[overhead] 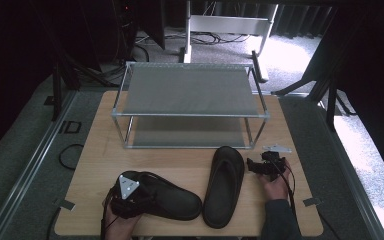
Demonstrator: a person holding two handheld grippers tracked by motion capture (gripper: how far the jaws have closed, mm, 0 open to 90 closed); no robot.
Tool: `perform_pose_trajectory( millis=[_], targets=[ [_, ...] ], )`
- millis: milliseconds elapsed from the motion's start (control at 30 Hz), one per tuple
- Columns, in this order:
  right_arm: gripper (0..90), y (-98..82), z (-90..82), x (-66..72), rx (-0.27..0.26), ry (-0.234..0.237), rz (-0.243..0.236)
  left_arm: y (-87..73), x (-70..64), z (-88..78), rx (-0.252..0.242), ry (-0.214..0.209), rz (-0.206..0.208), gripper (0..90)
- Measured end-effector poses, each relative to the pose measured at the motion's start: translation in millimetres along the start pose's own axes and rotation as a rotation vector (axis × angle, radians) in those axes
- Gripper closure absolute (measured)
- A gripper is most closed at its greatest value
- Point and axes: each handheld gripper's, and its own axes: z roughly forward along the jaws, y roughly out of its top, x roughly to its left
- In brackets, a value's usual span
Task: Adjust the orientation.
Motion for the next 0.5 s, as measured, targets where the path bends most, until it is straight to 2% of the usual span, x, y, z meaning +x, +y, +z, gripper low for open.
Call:
perform_pose_trajectory(
  millis=[100, 233, 333, 367, 500],
  targets=[
    [11.7, -0.1, -0.1, 0.0, 0.0, -0.001, 0.0, 7.7, -0.4, 9.8, 0.01, 0.022, 0.023, 17.8],
    [11.6, -0.1, -0.1, 0.0, 0.0, -0.001, 0.0, 15.8, 1.2, 20.5, 0.006, 0.045, 0.03, 23.3],
    [11.6, -0.1, -0.1, 0.0, 0.0, -0.001, 0.0, 20.2, 1.5, 26.5, 0.002, 0.066, 0.035, 31.9],
    [11.7, -0.1, -0.1, 0.0, 0.0, -0.001, 0.0, 24.7, 2.0, 32.3, 0.005, 0.084, 0.054, 34.0],
    [11.6, -0.1, -0.1, 0.0, -0.001, -0.001, 0.0, 33.9, 7.5, 43.5, 0.001, 0.1, 0.076, 40.5]
  ],
)
